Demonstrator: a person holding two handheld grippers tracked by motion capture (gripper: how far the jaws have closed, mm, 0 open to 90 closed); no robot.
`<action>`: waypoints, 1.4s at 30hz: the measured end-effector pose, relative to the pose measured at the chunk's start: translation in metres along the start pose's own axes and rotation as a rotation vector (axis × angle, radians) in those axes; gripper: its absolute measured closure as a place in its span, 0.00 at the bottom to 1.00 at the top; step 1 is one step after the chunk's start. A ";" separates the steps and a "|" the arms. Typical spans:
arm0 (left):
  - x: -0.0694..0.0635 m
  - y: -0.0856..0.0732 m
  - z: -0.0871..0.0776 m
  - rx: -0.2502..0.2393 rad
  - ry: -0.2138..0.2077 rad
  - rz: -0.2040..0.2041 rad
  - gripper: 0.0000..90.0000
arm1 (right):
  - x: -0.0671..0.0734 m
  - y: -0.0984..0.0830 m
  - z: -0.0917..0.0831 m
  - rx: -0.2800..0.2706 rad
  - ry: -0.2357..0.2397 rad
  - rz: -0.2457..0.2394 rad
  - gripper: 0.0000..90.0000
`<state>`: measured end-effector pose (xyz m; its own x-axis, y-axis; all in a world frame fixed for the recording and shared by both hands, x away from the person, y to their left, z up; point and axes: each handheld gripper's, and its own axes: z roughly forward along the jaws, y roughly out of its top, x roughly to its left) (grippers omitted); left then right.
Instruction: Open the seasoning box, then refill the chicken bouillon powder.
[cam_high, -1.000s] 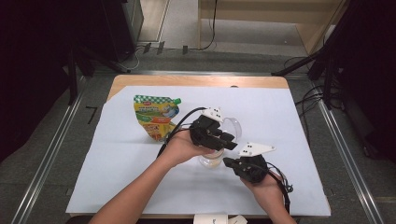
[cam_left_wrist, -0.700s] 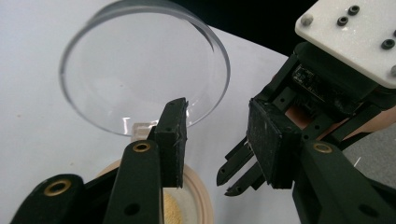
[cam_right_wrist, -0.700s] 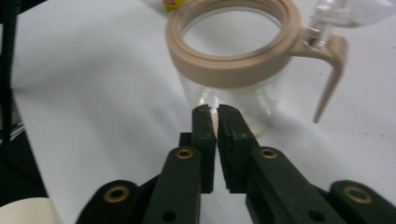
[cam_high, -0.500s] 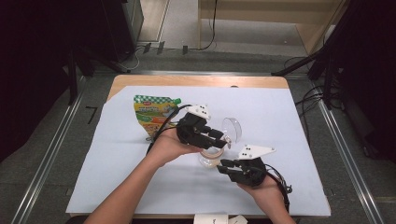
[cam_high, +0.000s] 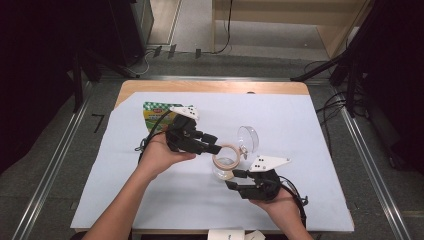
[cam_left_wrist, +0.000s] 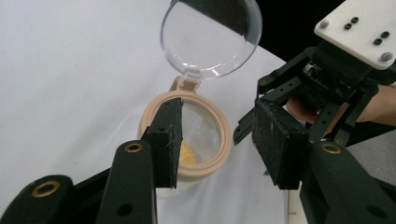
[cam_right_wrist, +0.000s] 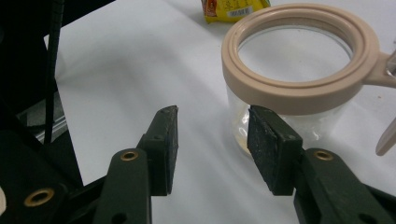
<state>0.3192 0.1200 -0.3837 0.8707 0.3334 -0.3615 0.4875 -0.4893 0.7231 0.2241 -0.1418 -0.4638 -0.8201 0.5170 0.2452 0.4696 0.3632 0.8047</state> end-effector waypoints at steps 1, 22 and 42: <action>0.001 -0.002 -0.003 -0.004 0.014 0.009 0.59 | 0.000 0.000 0.000 0.000 0.000 -0.006 0.60; 0.020 -0.021 -0.065 -0.045 0.144 -0.027 0.49 | 0.009 0.002 0.011 0.040 0.021 -0.047 0.56; 0.039 -0.048 -0.117 -0.072 0.253 -0.073 0.47 | 0.011 0.004 0.016 0.050 0.040 -0.056 0.56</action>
<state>0.3221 0.2502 -0.3634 0.7851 0.5611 -0.2621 0.5349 -0.4011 0.7436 0.2224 -0.1227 -0.4663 -0.8576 0.4635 0.2228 0.4375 0.4297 0.7899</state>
